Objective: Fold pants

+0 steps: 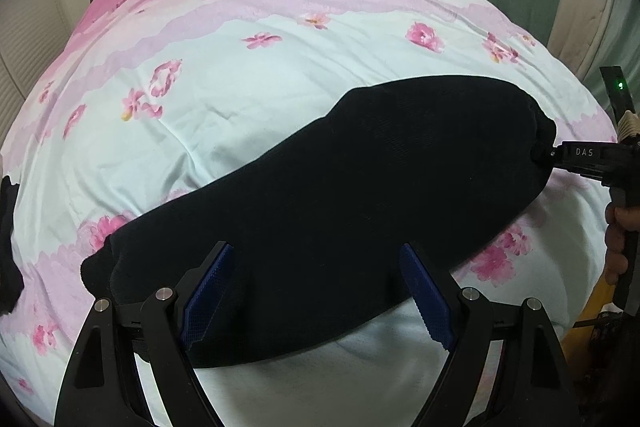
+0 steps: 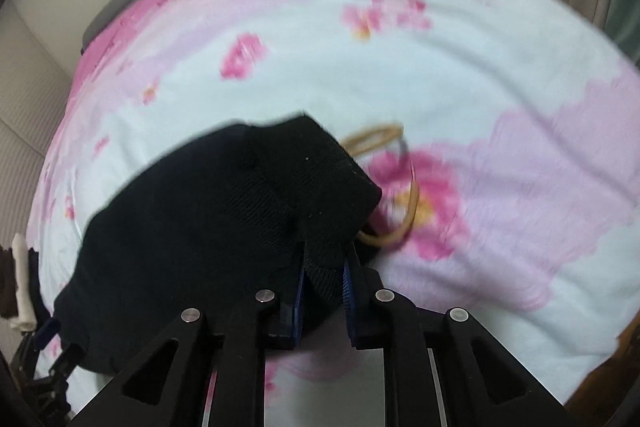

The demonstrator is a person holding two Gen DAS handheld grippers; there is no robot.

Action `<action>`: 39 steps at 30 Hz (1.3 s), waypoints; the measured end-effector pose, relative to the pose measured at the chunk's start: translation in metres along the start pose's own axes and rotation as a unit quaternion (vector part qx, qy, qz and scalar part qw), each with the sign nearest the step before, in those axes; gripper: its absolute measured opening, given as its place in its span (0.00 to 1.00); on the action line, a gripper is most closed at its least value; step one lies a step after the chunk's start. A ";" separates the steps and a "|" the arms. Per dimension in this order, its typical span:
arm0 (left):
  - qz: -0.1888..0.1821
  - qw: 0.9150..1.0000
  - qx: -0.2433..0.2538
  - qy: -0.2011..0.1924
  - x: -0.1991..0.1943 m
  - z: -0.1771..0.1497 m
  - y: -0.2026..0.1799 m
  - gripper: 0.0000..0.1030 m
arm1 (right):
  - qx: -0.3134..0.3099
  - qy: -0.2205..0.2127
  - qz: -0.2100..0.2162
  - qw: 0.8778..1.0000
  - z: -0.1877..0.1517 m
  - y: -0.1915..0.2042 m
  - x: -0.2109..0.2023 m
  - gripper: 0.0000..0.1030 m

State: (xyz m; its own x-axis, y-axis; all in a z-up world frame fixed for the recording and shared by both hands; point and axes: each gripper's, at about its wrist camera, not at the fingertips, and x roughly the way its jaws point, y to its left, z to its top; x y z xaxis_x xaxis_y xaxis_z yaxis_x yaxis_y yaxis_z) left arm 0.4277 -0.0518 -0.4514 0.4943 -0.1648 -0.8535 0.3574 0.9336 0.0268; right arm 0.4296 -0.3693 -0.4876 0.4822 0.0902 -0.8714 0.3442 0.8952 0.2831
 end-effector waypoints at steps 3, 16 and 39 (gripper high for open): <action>0.002 1.000 0.001 0.002 0.001 -0.002 0.000 0.82 | -0.002 -0.005 0.004 1.000 0.000 -0.001 -0.001 0.25; 0.046 0.997 -0.069 -0.004 0.007 -0.021 0.054 0.82 | -0.106 -0.029 -0.041 0.993 -0.024 0.041 -0.065 0.53; 0.057 0.964 -0.260 -0.020 -0.044 -0.076 0.124 0.86 | -0.487 0.090 0.196 0.846 -0.004 0.294 -0.055 0.67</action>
State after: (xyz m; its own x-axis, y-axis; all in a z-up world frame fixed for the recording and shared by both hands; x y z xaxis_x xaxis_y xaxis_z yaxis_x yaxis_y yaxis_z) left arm 0.3899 0.0952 -0.4498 0.5411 -0.0549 -0.8391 -0.1414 0.9777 -0.1552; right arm 0.5006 -0.1096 -0.3582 0.2443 0.4503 -0.8588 -0.6834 0.7082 0.1770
